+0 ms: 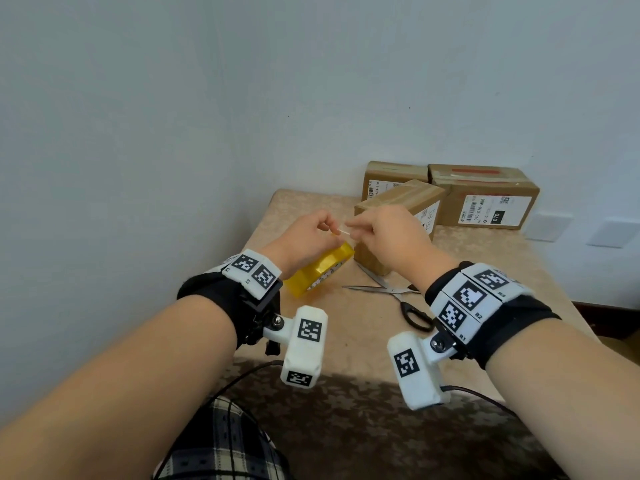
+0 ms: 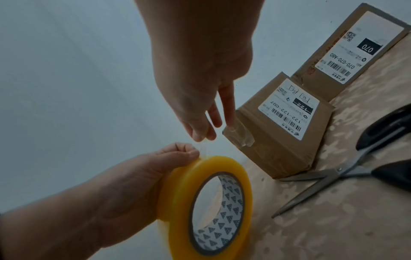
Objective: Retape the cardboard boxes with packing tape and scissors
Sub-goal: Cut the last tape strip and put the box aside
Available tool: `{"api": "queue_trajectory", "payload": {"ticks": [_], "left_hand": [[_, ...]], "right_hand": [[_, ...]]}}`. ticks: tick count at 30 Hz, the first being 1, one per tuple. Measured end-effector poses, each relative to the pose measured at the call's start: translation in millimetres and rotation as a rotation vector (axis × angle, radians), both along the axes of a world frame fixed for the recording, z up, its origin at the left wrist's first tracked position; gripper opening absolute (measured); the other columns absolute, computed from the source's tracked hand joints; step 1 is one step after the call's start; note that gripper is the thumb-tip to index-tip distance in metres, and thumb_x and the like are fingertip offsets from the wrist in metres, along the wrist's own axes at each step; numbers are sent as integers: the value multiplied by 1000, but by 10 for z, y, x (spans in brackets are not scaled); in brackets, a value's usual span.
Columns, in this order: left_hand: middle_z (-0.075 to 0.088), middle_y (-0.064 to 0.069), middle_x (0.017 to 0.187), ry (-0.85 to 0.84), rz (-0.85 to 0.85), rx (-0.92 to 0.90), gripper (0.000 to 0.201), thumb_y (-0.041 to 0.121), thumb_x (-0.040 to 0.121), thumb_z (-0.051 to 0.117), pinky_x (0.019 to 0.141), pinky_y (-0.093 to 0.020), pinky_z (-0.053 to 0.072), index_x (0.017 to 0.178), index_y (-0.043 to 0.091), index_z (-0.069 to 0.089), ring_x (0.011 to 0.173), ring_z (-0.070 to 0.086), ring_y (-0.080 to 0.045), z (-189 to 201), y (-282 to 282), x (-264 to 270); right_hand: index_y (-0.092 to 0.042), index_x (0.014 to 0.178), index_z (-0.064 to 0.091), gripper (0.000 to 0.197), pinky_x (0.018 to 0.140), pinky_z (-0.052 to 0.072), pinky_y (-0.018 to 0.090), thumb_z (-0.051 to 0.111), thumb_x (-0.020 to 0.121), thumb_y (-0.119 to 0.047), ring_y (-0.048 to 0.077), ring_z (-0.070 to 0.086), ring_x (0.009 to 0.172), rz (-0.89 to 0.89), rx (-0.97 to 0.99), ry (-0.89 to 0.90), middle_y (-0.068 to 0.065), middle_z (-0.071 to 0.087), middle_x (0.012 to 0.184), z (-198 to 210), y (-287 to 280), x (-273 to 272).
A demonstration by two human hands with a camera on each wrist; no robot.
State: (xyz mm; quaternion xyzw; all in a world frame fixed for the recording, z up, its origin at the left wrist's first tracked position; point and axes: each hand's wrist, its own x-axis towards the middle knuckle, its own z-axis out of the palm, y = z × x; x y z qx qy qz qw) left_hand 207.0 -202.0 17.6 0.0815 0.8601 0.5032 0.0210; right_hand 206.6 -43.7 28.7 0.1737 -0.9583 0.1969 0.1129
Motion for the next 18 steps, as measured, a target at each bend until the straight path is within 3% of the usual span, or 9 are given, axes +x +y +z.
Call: {"api": "queue_trajectory", "payload": {"ticks": [3,5,7,9,11,13,15,18], "left_hand": [[51,8,92,33,-7,-22,10,16,89,62,57,-17,37,96,15,54,76,48,-6,-7,4,20],[52,6,93,52,-23,-32,10,17,88,63,60,-20,37,92,17,54,79,50,-9,-31,-1,17],[53,2,95,69,-39,-52,10,19,87,65,66,-24,38,87,20,55,81,49,-12,-54,-9,13],[50,5,85,90,-52,-63,11,19,86,65,69,-27,36,84,22,55,73,44,-9,-64,-13,7],[48,8,83,129,-70,-99,13,15,86,64,66,-24,33,82,21,54,67,39,-2,-46,-11,-9],[49,4,95,174,-98,-212,14,13,85,63,68,-22,30,83,22,53,70,41,-1,-23,-15,-38],[46,2,105,209,-125,-351,13,13,85,63,70,-16,27,92,21,54,87,47,-9,-15,-37,-63],[41,3,115,192,-179,-421,36,13,88,59,86,-14,30,123,21,54,104,43,-8,-38,-99,-91]], "right_hand": [[-18,123,66,30,97,46,39,60,93,-23,20,61,108,-13,-75,-43,4,71,109,21,12,10],[-15,120,68,29,97,47,37,62,92,-22,20,62,105,-13,-105,-64,6,71,109,28,21,16],[-12,113,71,24,92,47,32,62,92,-21,18,62,101,-13,-86,-80,6,71,106,29,34,14],[-11,103,72,17,84,46,29,60,93,-19,18,61,96,-19,-49,-93,4,68,99,23,28,20],[-13,99,65,13,81,45,33,53,95,-17,21,57,91,-26,14,-125,4,58,100,-8,6,27],[-18,95,52,10,75,42,34,46,96,-10,21,50,80,-3,129,-197,5,44,102,-52,-21,31],[-21,92,43,16,71,39,34,41,94,-5,21,47,78,40,225,-244,2,41,96,-83,-39,39],[-22,93,45,14,73,45,36,40,96,-9,24,53,86,47,221,-234,2,56,95,-84,-65,46]]}}
